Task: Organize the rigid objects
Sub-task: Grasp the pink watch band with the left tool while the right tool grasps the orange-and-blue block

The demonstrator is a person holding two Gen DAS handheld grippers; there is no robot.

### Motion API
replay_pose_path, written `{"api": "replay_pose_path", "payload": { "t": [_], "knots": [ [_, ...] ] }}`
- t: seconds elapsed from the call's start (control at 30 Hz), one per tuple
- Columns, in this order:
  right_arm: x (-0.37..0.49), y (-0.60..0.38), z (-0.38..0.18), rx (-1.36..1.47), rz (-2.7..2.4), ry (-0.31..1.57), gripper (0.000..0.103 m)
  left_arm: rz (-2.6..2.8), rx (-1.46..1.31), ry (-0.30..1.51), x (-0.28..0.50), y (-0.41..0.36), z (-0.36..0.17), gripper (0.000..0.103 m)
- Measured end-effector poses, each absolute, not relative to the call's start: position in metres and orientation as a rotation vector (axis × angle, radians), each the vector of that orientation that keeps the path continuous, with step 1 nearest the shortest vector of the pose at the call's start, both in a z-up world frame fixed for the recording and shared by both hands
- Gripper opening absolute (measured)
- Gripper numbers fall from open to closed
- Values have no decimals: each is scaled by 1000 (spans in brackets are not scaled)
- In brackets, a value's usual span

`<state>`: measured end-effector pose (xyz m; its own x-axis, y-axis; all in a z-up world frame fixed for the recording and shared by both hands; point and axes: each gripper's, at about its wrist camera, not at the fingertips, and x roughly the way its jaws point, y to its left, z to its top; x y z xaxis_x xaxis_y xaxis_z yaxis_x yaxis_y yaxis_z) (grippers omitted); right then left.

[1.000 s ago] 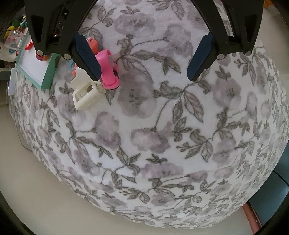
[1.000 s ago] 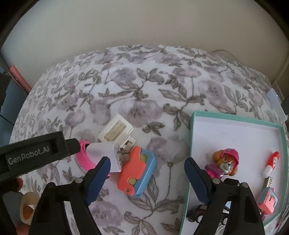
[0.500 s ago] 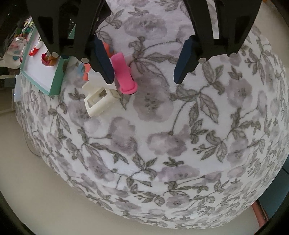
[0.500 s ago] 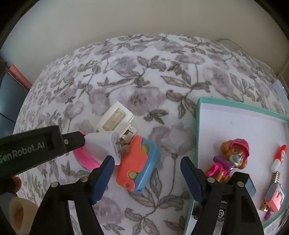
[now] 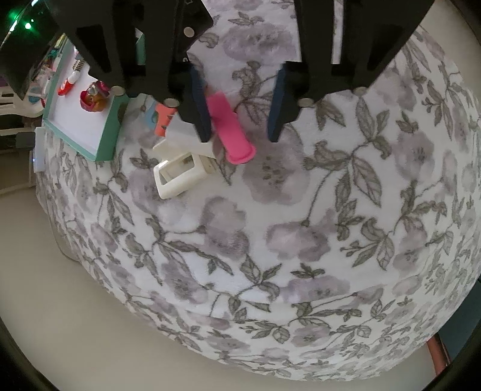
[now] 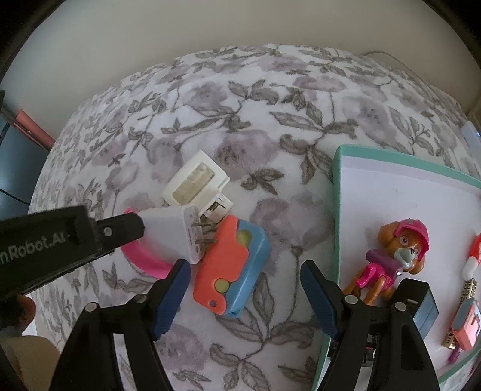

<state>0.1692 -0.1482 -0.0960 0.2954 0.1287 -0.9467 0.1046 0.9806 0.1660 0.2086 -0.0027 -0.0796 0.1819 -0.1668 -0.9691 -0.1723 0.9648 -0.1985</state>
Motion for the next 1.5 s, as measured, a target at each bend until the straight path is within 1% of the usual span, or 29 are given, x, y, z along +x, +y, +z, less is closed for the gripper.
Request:
{"api": "replay_pose_path", "payload": {
  "t": [0.03,0.2,0.23,0.33,0.77,1.07,1.3,1.37,1.4,1.43,1.47,1.5],
  "knots": [
    [169,-149,-96,219,19,1274,78,1,-293,1397,208,-3,-80,26],
    [170,-150,-96,224,20,1275,78,21,-301,1398,207,2,-81,23],
    [169,-151,-97,224,20,1277,78,30,-300,1398,207,5,-81,21],
    [169,-149,-100,224,21,1289,78,88,-267,1406,205,12,-84,17],
    [173,-135,-113,136,-3,1286,77,165,-292,1490,200,42,-117,17],
    [176,-117,-118,-3,-33,1262,77,188,-160,1478,198,18,-122,18],
    [175,-112,-121,-7,-28,1241,77,209,-82,1458,201,-9,-118,19],
    [173,-113,-121,-5,-29,1241,75,212,-59,1453,200,-13,-117,19],
    [171,-115,-120,-2,-30,1240,69,214,-51,1452,200,-16,-116,19],
    [169,-117,-119,0,-33,1238,58,215,-43,1451,200,-18,-116,19],
    [168,-119,-116,2,-38,1237,49,215,-37,1450,200,-20,-115,19],
    [168,-120,-113,1,-46,1238,49,214,-34,1450,199,-21,-115,19]
  ]
}}
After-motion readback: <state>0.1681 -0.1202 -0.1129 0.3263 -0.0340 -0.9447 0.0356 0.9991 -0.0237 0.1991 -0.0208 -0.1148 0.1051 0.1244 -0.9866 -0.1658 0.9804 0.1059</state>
